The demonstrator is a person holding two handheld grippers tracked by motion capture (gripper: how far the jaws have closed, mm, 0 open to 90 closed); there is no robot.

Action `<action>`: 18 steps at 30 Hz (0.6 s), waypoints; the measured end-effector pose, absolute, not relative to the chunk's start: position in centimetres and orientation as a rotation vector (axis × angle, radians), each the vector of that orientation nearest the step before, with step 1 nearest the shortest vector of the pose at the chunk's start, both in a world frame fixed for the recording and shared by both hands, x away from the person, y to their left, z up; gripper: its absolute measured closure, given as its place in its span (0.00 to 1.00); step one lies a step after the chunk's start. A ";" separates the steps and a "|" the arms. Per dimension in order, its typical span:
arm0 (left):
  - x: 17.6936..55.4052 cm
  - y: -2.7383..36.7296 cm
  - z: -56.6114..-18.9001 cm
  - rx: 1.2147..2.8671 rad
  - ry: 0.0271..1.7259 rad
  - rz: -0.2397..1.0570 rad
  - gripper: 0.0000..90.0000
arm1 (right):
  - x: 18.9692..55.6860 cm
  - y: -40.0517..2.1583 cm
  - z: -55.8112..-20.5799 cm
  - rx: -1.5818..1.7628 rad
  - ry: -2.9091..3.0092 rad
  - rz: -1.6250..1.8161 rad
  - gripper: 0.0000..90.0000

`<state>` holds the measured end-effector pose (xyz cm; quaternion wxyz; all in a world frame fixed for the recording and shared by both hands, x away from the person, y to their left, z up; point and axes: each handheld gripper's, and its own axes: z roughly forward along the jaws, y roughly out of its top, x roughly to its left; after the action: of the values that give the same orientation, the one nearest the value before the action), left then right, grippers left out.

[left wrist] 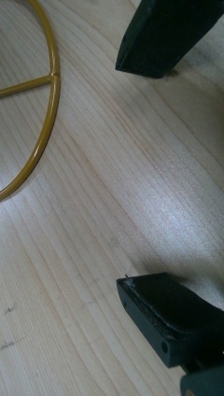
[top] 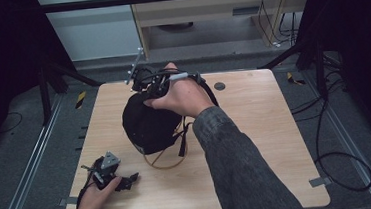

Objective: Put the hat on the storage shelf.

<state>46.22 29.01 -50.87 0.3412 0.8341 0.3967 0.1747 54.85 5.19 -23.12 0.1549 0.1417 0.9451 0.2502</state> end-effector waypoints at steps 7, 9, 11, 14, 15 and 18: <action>46.2 29.0 -50.9 2.170 1.031 0.454 0.00 | 54.8 5.0 -23.3 0.427 2.700 0.742 0.76; 46.2 29.0 -50.9 2.172 1.029 0.458 0.00 | 54.8 4.9 -23.3 0.428 2.700 0.746 0.75; 46.2 29.0 -50.9 2.172 1.029 0.457 0.00 | 54.8 4.8 -23.4 0.438 2.692 0.760 0.73; 46.2 29.0 -50.9 2.166 1.032 0.457 0.00 | 54.8 4.5 -23.3 0.456 2.686 0.796 0.72; 46.2 29.0 -50.9 2.167 1.032 0.457 0.00 | 54.6 4.4 -23.3 0.467 2.685 0.807 0.72; 46.2 29.0 -50.9 2.167 1.032 0.457 0.00 | 54.4 4.2 -23.3 0.457 2.675 0.834 0.71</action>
<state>46.23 29.00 -50.88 0.3423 0.8333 0.3968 0.1759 54.38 4.15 -23.26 0.1505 0.1591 0.9315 0.2904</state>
